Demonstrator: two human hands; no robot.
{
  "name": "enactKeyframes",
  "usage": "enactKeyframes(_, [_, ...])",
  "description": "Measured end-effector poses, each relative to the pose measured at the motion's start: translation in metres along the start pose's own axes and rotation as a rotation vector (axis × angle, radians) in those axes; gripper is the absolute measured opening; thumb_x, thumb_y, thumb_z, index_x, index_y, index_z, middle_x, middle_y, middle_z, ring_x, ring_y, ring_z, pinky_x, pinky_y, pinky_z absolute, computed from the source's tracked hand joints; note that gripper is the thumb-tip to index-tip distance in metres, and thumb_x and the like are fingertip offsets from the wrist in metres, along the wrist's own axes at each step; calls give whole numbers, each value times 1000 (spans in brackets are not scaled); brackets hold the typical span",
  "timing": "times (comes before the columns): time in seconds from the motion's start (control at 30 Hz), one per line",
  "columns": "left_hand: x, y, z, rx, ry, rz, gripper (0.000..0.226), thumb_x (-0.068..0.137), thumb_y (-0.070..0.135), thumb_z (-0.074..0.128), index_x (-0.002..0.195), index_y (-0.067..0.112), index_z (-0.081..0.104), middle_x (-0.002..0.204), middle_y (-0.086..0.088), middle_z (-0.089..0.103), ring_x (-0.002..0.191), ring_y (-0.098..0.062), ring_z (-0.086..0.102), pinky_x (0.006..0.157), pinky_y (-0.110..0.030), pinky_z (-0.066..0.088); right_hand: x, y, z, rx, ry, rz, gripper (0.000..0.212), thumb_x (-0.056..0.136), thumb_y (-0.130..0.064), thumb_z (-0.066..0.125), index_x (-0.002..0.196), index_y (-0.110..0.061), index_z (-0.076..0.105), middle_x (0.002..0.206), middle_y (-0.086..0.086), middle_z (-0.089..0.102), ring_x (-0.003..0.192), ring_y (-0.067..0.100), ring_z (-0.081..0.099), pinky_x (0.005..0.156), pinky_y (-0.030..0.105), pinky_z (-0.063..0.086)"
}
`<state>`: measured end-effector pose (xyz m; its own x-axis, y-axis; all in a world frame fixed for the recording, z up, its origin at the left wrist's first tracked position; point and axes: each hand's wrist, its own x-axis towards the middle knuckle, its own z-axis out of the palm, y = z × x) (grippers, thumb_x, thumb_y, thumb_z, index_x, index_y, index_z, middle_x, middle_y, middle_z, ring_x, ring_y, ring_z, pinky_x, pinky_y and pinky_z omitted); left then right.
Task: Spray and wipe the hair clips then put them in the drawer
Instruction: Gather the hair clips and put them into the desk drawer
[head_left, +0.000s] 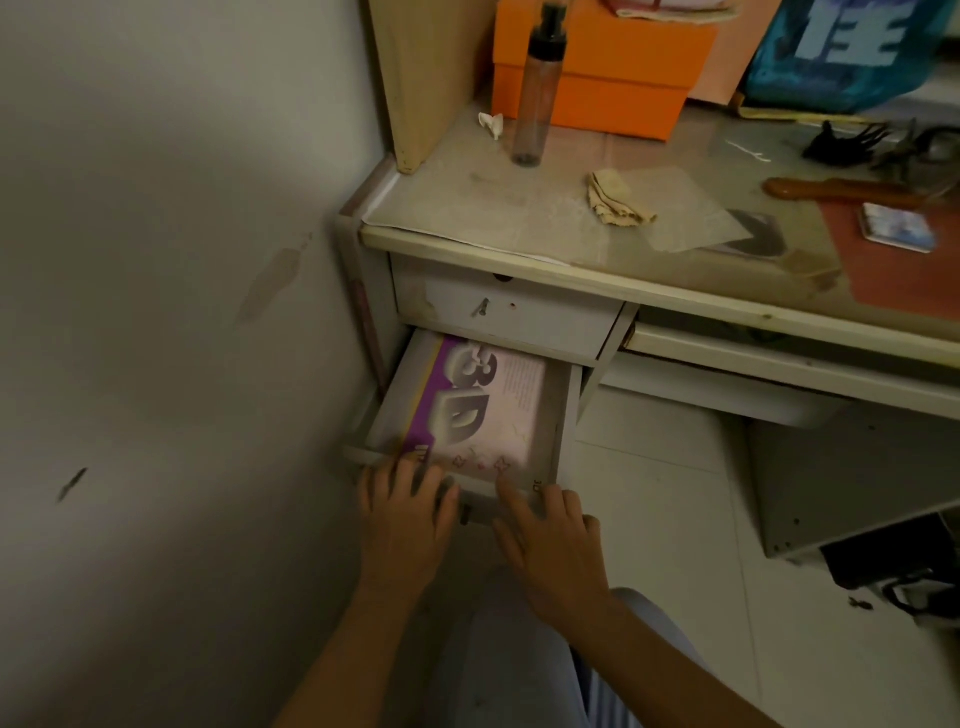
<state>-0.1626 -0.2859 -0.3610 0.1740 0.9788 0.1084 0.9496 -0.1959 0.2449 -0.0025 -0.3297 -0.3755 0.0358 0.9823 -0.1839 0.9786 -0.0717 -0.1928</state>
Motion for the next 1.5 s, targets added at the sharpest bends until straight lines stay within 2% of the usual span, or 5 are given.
enactKeyframes(0.33, [-10,3,-5,5,-126,20,54,88,43,36,120,13,67,127,-20,60,114,-42,58,94,-64,41,-3,-2,-2,67,27,12,53,100,-51,25,150,-36,19,136,6,42,125,25,38,101,40,32])
enactKeyframes(0.8, [27,37,-7,66,13,148,55,88,40,34,133,17,56,144,-18,45,129,-38,47,100,-62,35,28,27,-46,79,72,96,57,100,-49,25,152,-34,8,162,3,0,147,25,1,118,46,4])
enactKeyframes(1.07, [56,67,-12,162,-40,290,56,86,37,35,131,13,58,141,-19,48,127,-40,49,103,-60,22,37,54,-74,99,39,128,54,99,-38,43,149,-25,30,159,11,15,145,35,17,116,52,13])
enactKeyframes(1.23, [70,107,-70,168,-106,371,55,90,39,32,134,16,55,142,-19,47,127,-39,49,104,-59,24,11,63,-144,61,121,239,57,72,-32,81,125,-20,64,132,17,58,114,38,60,89,56,50])
enactKeyframes(1.5, [117,191,-179,63,-116,423,60,101,43,13,134,16,55,143,-19,46,128,-39,48,101,-60,36,-3,80,-284,28,145,381,58,72,-34,81,125,-19,63,129,16,60,111,36,62,87,54,51])
